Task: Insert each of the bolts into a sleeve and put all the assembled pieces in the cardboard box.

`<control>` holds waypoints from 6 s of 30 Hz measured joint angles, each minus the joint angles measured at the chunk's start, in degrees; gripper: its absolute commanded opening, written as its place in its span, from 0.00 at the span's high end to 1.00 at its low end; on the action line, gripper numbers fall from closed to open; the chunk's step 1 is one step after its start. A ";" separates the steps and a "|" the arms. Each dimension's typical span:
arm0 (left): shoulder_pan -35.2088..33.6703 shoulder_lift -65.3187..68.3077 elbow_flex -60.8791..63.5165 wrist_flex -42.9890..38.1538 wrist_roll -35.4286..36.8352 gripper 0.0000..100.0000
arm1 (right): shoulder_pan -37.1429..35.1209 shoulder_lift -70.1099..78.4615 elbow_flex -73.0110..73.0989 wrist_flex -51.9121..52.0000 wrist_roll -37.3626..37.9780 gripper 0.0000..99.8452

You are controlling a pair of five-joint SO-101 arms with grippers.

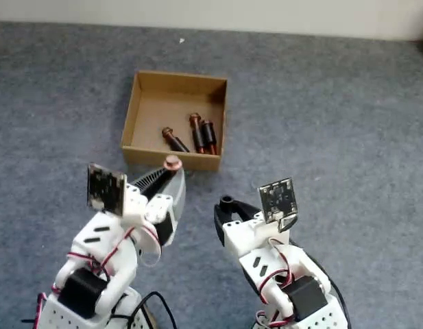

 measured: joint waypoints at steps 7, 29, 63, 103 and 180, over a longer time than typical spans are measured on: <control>1.67 -5.98 1.49 0.00 -0.18 1.00 | -2.11 -0.26 0.00 0.00 1.23 1.00; 3.08 -5.98 1.93 -16.18 -0.18 1.00 | -5.54 -0.26 8.88 -16.35 10.90 1.00; 4.84 -5.98 14.68 -22.07 -0.18 1.00 | -5.54 -0.18 9.05 -20.04 17.58 1.00; 12.22 -6.42 14.33 -12.57 4.75 0.99 | -1.93 -0.09 9.05 -21.27 17.76 1.00; 13.98 -6.15 14.95 -3.87 -7.30 0.82 | -0.97 -0.09 9.14 -21.45 23.56 1.00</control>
